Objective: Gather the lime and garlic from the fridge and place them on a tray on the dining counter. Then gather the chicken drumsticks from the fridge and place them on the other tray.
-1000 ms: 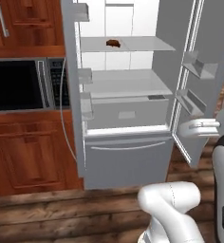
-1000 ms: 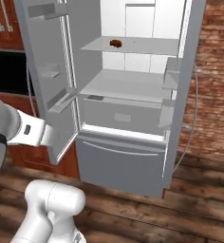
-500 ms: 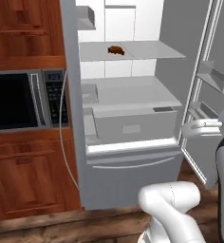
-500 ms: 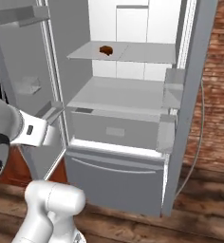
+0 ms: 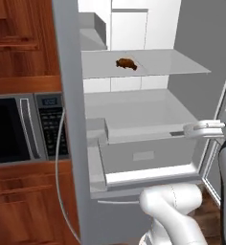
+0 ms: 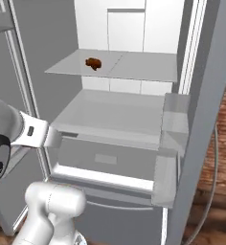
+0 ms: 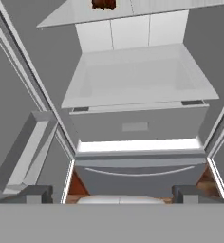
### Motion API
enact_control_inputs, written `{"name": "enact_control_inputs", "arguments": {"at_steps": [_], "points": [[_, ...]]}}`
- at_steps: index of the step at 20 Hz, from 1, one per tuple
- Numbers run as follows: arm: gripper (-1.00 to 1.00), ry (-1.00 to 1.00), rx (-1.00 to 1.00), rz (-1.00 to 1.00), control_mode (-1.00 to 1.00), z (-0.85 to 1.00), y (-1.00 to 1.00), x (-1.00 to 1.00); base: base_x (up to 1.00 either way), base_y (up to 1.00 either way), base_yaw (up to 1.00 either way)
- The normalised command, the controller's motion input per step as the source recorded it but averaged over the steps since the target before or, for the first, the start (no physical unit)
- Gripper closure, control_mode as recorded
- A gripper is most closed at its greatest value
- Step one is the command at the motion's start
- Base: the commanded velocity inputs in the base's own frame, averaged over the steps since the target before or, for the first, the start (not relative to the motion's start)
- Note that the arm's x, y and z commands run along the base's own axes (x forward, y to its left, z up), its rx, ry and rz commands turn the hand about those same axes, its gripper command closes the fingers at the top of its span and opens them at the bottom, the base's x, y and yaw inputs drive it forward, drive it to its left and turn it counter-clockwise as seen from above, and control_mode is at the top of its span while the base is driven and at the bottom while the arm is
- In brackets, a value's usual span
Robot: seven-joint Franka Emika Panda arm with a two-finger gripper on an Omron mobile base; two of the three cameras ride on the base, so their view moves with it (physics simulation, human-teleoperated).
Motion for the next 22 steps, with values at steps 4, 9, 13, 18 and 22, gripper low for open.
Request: {"name": "enact_control_inputs", "arguments": {"at_steps": [4,9,13,18,22], "points": [[-1.0,0.0,0.0,0.0,1.0,0.0,0.0,0.0,0.94,-0.15,0.0],[-1.0,0.0,0.0,0.0,1.0,0.0,0.0,0.0,0.97,-0.04,0.0],[-1.0,0.0,0.0,0.0,1.0,0.0,0.0,0.0,0.85,0.0,0.0],[-1.0,0.0,0.0,0.0,1.0,0.0,0.0,0.0,0.58,-0.08,0.07],[-1.0,0.0,0.0,0.0,1.0,0.0,0.0,0.0,0.47,-0.01,0.2]]}}
